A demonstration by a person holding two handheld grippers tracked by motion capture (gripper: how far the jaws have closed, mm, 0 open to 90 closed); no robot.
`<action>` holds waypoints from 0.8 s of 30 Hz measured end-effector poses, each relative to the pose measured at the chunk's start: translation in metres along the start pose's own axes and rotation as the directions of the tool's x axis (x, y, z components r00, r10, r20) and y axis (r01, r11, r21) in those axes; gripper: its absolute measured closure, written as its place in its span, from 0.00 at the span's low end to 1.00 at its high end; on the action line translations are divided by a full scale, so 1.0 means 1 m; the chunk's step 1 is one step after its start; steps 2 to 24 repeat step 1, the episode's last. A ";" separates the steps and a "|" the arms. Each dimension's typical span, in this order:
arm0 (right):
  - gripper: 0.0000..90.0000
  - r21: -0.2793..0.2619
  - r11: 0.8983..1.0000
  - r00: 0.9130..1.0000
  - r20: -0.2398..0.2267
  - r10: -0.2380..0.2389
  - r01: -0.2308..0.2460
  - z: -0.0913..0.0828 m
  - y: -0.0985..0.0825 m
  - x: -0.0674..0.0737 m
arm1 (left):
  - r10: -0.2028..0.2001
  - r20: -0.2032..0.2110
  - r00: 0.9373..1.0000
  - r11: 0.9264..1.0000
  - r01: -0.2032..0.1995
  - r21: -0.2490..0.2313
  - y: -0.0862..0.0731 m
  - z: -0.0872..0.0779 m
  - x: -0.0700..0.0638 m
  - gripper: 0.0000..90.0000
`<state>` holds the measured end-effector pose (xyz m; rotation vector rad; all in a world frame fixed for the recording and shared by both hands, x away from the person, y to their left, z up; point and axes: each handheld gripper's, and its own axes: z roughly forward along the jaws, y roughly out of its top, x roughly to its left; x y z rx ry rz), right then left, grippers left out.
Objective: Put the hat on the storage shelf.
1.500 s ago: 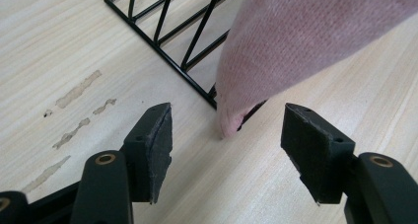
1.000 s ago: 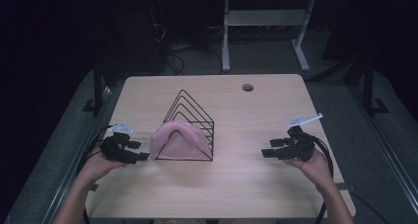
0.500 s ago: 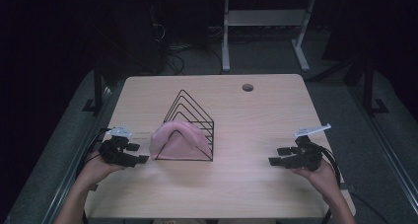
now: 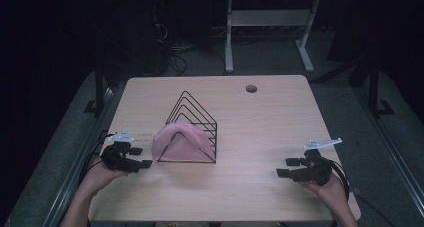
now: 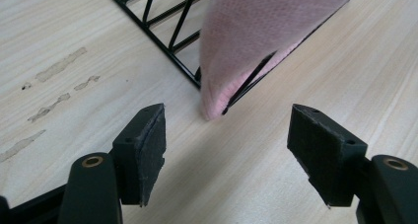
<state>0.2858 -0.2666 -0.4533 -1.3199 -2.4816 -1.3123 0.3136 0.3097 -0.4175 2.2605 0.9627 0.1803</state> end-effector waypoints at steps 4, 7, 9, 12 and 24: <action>0.30 -0.006 1.000 1.000 0.004 -0.010 0.010 0.001 -0.005 0.004 | -0.003 -0.004 1.000 1.000 0.003 -0.008 -0.001 -0.001 -0.002 0.35; 0.30 -0.006 1.000 1.000 0.004 -0.010 0.010 0.001 -0.005 0.004 | -0.003 -0.004 1.000 1.000 0.003 -0.008 -0.001 -0.001 -0.002 0.35; 0.30 -0.006 1.000 1.000 0.004 -0.010 0.010 0.001 -0.005 0.004 | -0.003 -0.004 1.000 1.000 0.003 -0.008 -0.001 -0.001 -0.002 0.35; 0.30 -0.006 1.000 1.000 0.004 -0.010 0.010 0.001 -0.005 0.004 | -0.003 -0.004 1.000 1.000 0.003 -0.008 -0.001 -0.001 -0.002 0.35; 0.30 -0.006 1.000 1.000 0.004 -0.010 0.010 0.001 -0.005 0.004 | -0.003 -0.004 1.000 1.000 0.003 -0.008 -0.001 -0.001 -0.002 0.35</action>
